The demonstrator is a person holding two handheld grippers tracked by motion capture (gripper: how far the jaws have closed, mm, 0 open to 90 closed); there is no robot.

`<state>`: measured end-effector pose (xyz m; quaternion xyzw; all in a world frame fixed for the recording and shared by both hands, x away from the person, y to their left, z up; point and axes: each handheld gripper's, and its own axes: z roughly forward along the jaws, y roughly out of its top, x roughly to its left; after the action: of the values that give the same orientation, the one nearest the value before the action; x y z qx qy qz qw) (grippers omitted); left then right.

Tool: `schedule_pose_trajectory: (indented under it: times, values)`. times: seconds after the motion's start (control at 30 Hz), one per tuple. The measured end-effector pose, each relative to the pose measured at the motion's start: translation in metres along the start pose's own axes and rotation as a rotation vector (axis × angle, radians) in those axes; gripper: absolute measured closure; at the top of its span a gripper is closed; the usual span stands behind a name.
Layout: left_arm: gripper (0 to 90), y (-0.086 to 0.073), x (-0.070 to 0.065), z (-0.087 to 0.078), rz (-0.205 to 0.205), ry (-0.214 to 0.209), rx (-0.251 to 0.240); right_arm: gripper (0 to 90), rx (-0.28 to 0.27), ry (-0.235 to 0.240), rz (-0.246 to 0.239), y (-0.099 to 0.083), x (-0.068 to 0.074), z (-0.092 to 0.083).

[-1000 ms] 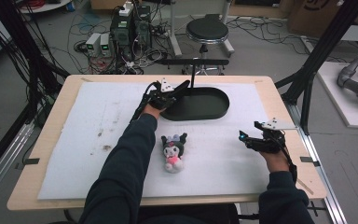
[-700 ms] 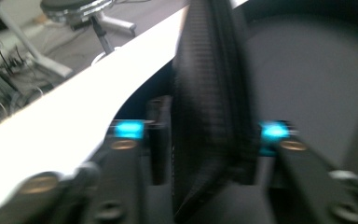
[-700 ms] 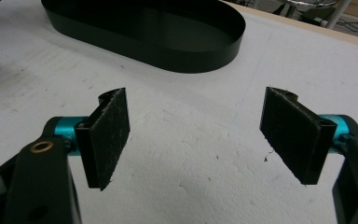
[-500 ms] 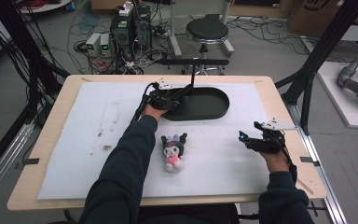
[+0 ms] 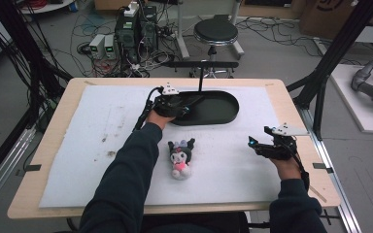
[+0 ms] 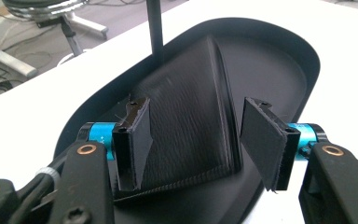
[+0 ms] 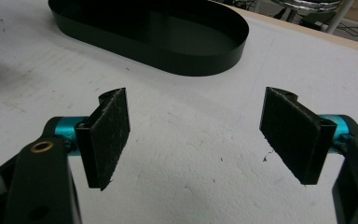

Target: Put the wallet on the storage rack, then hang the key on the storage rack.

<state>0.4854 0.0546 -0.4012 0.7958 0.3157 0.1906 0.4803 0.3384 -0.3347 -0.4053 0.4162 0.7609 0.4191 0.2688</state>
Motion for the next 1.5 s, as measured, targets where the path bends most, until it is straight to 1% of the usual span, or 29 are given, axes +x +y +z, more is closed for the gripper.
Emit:
schedule_pose_trajectory:
  times: [0.1,0.17,0.3,0.37,0.43,0.5,0.57,0.63,0.7,0.73,0.8,0.87,0.9,0.93,0.97,1.03,1.1,1.13,1.23,1.33,1.37,1.5]
  values:
    - [43.1,-0.002,0.001,-0.012,-0.018,0.001,-0.031,24.6,0.004,0.002,-0.001,0.000,0.000,0.001]
    - [43.1,-0.004,0.003,-0.021,-0.042,0.007,-0.060,24.6,0.004,0.001,-0.001,0.000,0.000,0.001]
    - [42.1,-0.014,0.007,-0.047,-0.088,0.022,-0.116,24.6,0.006,0.005,-0.009,0.000,0.001,0.002]
    - [38.7,-0.022,0.009,-0.062,-0.114,0.035,-0.145,24.6,0.011,0.009,-0.009,0.000,0.001,0.002]
    - [33.2,-0.031,0.011,-0.078,-0.142,0.062,-0.170,24.6,0.009,0.008,-0.013,0.000,0.002,0.003]
    - [28.1,-0.042,0.014,-0.092,-0.187,0.084,-0.187,24.6,0.011,0.010,-0.015,0.000,0.003,0.003]
    - [23.0,-0.053,0.016,-0.106,-0.207,0.106,-0.199,24.5,0.009,0.010,-0.017,0.001,0.003,0.003]
    - [22.2,-0.064,0.018,-0.119,-0.217,0.121,-0.212,24.5,0.007,0.013,-0.020,0.001,0.004,0.004]
    - [20.7,-0.072,0.019,-0.131,-0.220,0.143,-0.217,24.5,0.007,0.014,-0.020,0.002,0.004,0.005]
    - [20.5,-0.076,0.018,-0.137,-0.213,0.157,-0.216,24.5,0.011,0.013,-0.021,0.002,0.004,0.005]
    - [20.3,-0.081,0.017,-0.147,-0.208,0.185,-0.191,24.2,0.009,0.016,-0.023,0.002,0.004,0.006]
    - [20.3,-0.085,0.015,-0.157,-0.198,0.214,-0.190,22.3,0.008,0.015,-0.024,0.003,0.005,0.007]
    - [20.2,-0.087,0.015,-0.162,-0.188,0.219,-0.189,22.3,0.006,0.015,-0.017,0.004,0.005,0.008]
    - [20.2,-0.089,0.014,-0.166,-0.191,0.226,-0.190,22.3,0.001,0.014,-0.020,0.005,0.005,0.008]
    - [20.3,-0.091,0.014,-0.170,-0.192,0.225,-0.195,22.3,0.000,0.009,-0.010,0.006,0.006,0.009]
    - [20.3,-0.095,0.016,-0.179,-0.193,0.226,-0.202,22.2,-0.002,0.008,-0.006,0.007,0.006,0.010]
    - [20.3,-0.099,0.019,-0.186,-0.205,0.228,-0.203,22.0,0.003,0.009,-0.013,0.007,0.007,0.012]
    - [20.2,-0.103,0.020,-0.191,-0.211,0.236,-0.206,21.8,0.005,0.009,-0.019,0.007,0.007,0.013]
    - [20.3,-0.111,0.024,-0.197,-0.239,0.240,-0.217,21.5,0.009,0.009,-0.025,0.007,0.009,0.012]
    - [20.2,-0.115,0.026,-0.202,-0.250,0.242,-0.228,21.3,0.008,0.008,-0.028,0.007,0.011,0.012]
    - [20.3,-0.116,0.026,-0.202,-0.250,0.242,-0.237,21.2,0.010,0.006,-0.031,0.007,0.011,0.012]
    - [20.2,-0.115,0.024,-0.201,-0.234,0.248,-0.221,21.3,0.009,0.007,-0.033,0.007,0.010,0.011]
